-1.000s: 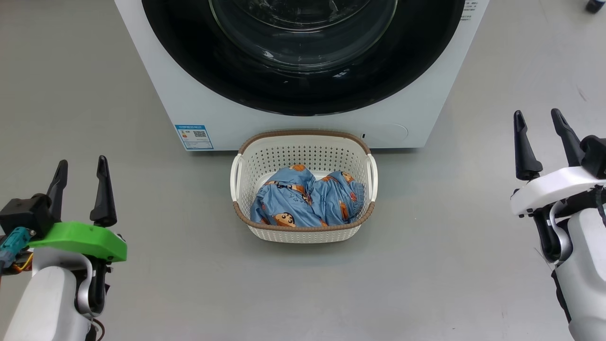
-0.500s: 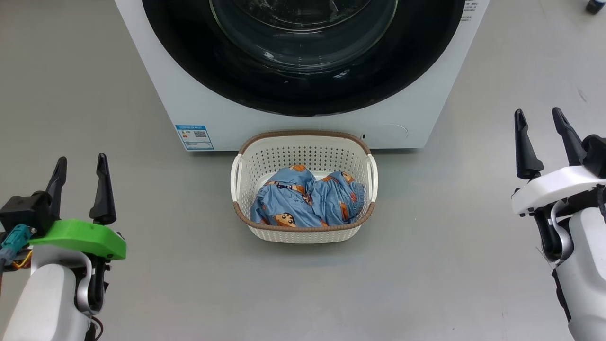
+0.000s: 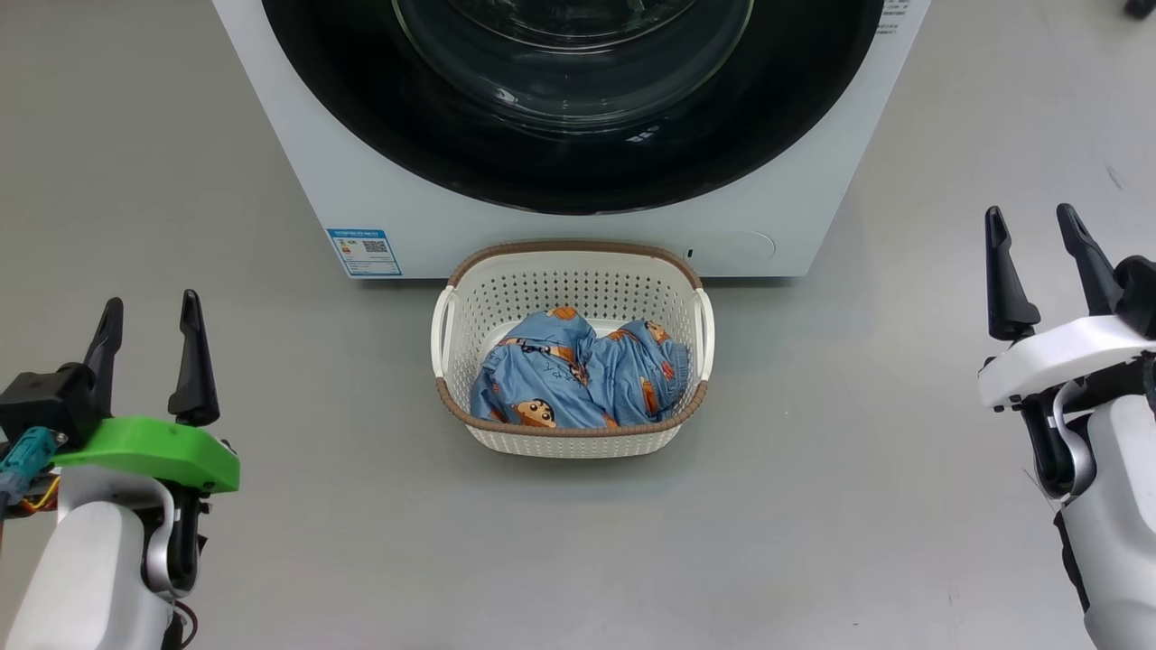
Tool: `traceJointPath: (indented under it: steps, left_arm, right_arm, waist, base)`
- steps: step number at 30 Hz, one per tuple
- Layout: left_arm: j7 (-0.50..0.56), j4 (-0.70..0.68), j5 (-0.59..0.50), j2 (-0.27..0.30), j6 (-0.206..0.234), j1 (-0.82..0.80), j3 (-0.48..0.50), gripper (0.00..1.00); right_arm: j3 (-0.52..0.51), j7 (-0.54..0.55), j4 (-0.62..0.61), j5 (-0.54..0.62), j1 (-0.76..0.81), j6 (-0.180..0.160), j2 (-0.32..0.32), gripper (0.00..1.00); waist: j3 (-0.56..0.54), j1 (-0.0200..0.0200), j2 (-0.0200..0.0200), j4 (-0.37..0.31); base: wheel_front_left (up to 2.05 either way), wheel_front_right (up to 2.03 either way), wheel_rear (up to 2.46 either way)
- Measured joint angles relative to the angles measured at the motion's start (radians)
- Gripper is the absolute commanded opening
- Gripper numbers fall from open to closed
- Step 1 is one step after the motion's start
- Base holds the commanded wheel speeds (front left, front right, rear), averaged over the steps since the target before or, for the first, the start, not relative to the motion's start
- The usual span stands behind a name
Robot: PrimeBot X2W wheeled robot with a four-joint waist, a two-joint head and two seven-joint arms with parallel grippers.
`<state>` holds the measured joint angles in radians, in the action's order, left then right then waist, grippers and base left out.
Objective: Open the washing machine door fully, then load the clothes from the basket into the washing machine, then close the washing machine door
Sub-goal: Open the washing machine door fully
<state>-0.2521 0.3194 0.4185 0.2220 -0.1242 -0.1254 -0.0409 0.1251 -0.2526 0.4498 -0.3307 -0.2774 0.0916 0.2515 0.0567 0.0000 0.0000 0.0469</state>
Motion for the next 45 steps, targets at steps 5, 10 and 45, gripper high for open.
traceJointPath:
  steps: [5, 10, 45]
  left_arm:
    - [0.0, 0.0, 0.0, -0.006, 0.0, -0.002, 0.0, 1.0]
    - [0.0, 0.0, 0.0, -0.01, 0.0, -0.004, 0.002, 1.0]
    - [0.0, -0.063, -0.041, -0.018, -0.003, -0.023, -0.003, 1.0]
  right_arm:
    - [-0.01, 0.0, 0.0, 0.002, 0.0, 0.0, -0.001, 1.0]
    - [-0.019, 0.0, 0.0, 0.007, 0.0, 0.0, -0.002, 1.0]
    - [-0.062, 0.0, -0.018, 0.032, -0.001, 0.012, -0.018, 1.0]
  waist:
    - [0.006, 0.0, 0.0, 0.002]
    - [0.014, 0.0, 0.0, 0.004]
    - [0.043, 0.0, 0.0, 0.021]
  base:
    - [0.55, 0.55, -1.09]
    - [0.67, 0.67, -1.33]
    - [0.61, 0.61, -1.22]
